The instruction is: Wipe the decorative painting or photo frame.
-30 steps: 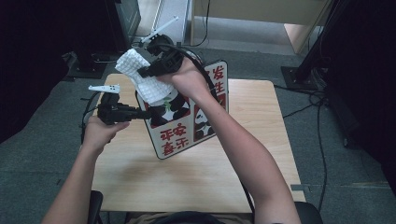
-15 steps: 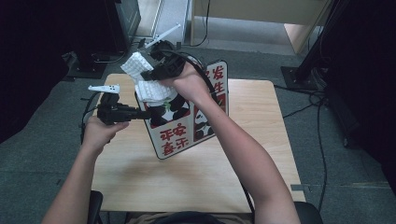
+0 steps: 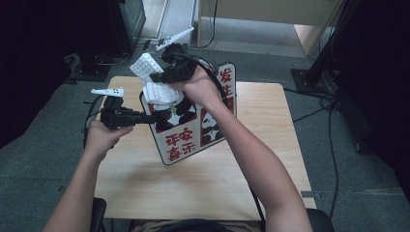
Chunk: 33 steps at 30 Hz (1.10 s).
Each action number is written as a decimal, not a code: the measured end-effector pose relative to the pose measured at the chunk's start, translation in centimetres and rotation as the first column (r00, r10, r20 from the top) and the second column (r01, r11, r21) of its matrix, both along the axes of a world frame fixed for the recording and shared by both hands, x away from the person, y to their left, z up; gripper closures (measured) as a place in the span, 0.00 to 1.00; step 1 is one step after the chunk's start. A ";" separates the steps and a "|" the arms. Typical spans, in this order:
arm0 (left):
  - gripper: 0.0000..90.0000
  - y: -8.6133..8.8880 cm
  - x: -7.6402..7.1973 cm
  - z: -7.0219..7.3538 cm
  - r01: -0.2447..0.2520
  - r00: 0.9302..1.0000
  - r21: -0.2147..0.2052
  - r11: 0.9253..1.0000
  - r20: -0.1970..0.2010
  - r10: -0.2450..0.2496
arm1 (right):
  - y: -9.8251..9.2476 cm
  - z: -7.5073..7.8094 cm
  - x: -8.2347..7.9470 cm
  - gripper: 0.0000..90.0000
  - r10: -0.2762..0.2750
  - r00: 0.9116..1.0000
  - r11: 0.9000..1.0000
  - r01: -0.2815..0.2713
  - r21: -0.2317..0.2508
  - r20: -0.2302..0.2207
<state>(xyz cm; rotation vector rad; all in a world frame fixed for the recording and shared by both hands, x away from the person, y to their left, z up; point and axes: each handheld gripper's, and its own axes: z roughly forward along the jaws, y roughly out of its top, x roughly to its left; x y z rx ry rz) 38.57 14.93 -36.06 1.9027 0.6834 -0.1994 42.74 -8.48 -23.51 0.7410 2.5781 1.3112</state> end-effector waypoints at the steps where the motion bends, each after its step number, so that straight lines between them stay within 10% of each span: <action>1: 0.84 0.0 0.0 0.0 0.000 1.000 -0.001 1.000 -0.002 0.000 | -0.1 0.0 0.0 0.86 0.000 1.000 1.000 0.000 0.000 0.004; 33: 0.83 0.2 0.1 -0.2 0.006 0.999 -0.021 1.000 -0.036 -0.007 | -3.9 -0.1 1.1 0.85 -0.073 0.997 0.997 0.073 0.014 0.002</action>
